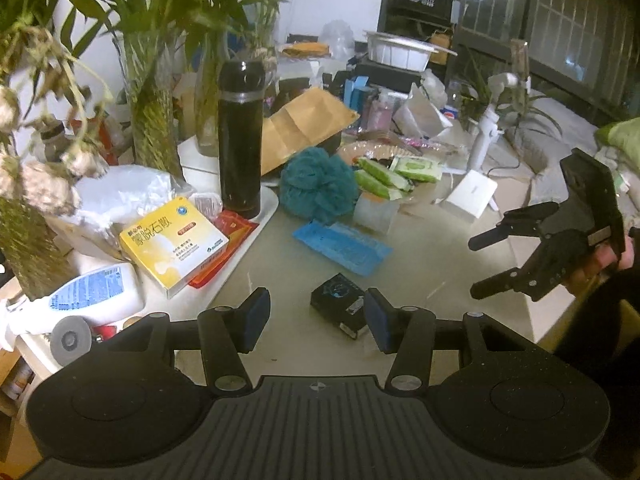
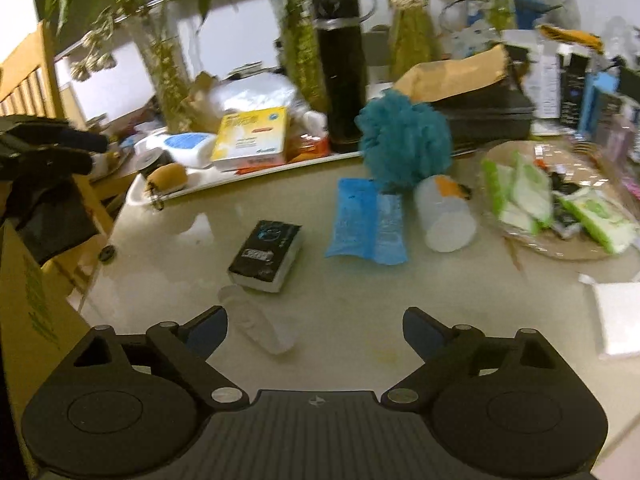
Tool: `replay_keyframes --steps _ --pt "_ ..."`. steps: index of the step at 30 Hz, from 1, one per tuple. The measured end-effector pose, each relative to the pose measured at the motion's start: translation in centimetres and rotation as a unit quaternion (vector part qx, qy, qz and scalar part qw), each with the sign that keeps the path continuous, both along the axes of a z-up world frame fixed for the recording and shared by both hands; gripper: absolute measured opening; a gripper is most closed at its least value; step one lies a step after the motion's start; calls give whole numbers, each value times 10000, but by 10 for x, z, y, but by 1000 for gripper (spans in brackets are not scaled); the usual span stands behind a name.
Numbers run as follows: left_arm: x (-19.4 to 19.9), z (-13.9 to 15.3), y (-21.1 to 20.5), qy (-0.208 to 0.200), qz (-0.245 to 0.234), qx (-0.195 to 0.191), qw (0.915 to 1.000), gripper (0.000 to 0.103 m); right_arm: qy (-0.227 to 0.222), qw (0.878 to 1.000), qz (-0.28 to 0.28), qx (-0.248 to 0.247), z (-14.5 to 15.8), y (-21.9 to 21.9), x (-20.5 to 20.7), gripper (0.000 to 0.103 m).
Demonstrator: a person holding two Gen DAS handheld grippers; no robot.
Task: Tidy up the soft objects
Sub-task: 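Move the right gripper to the clear plastic strip while the left approaches the black bear-print pack, then grasp the clear plastic strip with the right gripper while the left grasps the black pack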
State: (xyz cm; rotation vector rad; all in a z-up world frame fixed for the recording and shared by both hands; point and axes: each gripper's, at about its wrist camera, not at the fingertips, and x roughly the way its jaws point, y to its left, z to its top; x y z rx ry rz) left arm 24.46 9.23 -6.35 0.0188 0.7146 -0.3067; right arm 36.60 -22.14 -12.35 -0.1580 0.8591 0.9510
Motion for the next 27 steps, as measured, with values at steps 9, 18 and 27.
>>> replay_keyframes --steps 9,18,27 --pt "34 -29 0 223 -295 180 9992 58 159 9962 850 -108 -34 30 7 78" --pt "58 -57 -20 189 -855 472 9950 66 359 9966 719 -152 -60 40 16 39" --pt "73 -85 -38 336 -1380 492 9886 75 200 9973 643 -285 -54 28 8 3"
